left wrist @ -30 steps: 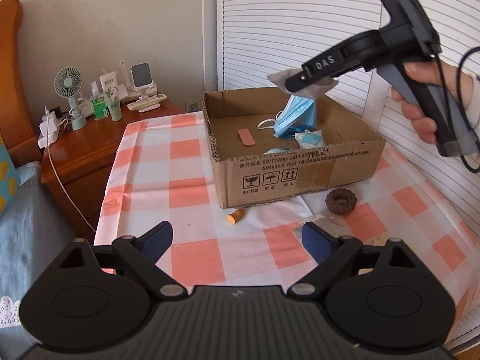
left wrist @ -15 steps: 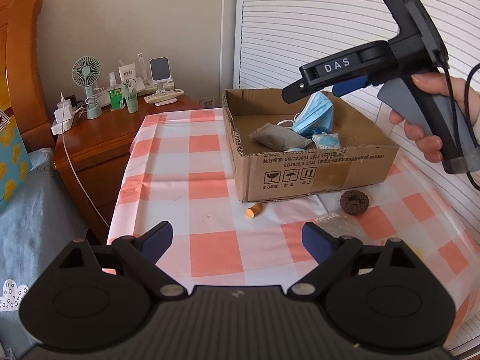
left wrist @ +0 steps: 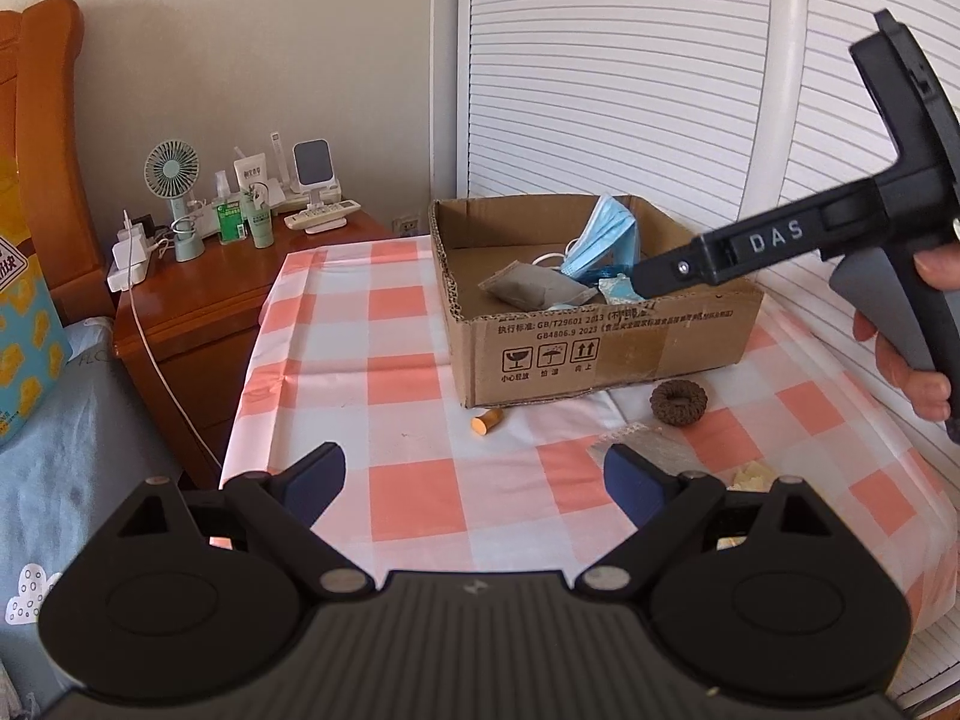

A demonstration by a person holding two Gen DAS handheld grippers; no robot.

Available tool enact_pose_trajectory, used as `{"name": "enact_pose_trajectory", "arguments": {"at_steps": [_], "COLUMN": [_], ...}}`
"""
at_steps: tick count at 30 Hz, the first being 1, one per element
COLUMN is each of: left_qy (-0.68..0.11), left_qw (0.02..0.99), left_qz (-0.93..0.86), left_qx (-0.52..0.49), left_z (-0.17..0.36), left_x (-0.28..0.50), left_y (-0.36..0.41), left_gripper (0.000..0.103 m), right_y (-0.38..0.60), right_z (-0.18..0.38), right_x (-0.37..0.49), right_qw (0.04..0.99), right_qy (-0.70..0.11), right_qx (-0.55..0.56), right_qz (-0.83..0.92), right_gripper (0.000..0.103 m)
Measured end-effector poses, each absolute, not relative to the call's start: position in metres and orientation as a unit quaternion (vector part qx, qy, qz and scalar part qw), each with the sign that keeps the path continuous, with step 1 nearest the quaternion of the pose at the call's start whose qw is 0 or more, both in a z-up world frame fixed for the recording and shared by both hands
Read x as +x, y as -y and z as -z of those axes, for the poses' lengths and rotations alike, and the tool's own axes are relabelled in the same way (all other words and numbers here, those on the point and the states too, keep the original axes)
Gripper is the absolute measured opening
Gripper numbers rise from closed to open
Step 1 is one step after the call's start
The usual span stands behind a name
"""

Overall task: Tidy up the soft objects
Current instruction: 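Move the right tool to the yellow cloth while the left tool moves to the grey felt strip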

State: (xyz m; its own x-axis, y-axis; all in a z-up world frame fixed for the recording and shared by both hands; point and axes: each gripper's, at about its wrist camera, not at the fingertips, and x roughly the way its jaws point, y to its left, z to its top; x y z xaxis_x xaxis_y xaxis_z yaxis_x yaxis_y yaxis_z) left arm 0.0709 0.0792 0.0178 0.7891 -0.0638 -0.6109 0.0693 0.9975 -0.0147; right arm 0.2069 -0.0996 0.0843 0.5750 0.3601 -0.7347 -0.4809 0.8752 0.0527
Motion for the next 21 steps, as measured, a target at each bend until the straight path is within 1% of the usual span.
{"name": "enact_pose_trajectory", "arguments": {"at_steps": [6, 10, 14, 16, 21], "left_qy": [-0.323, -0.322, -0.323, -0.326, -0.338], "left_qw": [0.946, 0.946, 0.945, 0.944, 0.94], "left_qz": [0.037, 0.039, 0.044, 0.046, 0.052], "left_qx": [0.009, 0.012, 0.013, 0.014, 0.015], "left_z": [-0.017, -0.016, -0.015, -0.013, -0.005], "left_x": [0.061, 0.057, 0.056, 0.057, 0.06], "left_y": [-0.078, -0.077, -0.075, -0.074, -0.071], "left_gripper": [0.095, 0.098, 0.098, 0.101, 0.101], "right_y": [0.112, 0.121, 0.125, 0.126, 0.126], "right_z": [-0.065, -0.054, -0.039, -0.031, -0.014], "right_x": [0.175, 0.153, 0.131, 0.119, 0.098], "right_qw": [0.887, 0.885, 0.878, 0.875, 0.869], "right_qy": [-0.4, -0.408, -0.425, -0.432, -0.445], "right_qx": [-0.092, -0.087, -0.093, -0.094, -0.094], "right_qz": [-0.212, -0.209, -0.199, -0.196, -0.195], "right_gripper": [0.103, 0.103, 0.103, 0.103, 0.103]}}
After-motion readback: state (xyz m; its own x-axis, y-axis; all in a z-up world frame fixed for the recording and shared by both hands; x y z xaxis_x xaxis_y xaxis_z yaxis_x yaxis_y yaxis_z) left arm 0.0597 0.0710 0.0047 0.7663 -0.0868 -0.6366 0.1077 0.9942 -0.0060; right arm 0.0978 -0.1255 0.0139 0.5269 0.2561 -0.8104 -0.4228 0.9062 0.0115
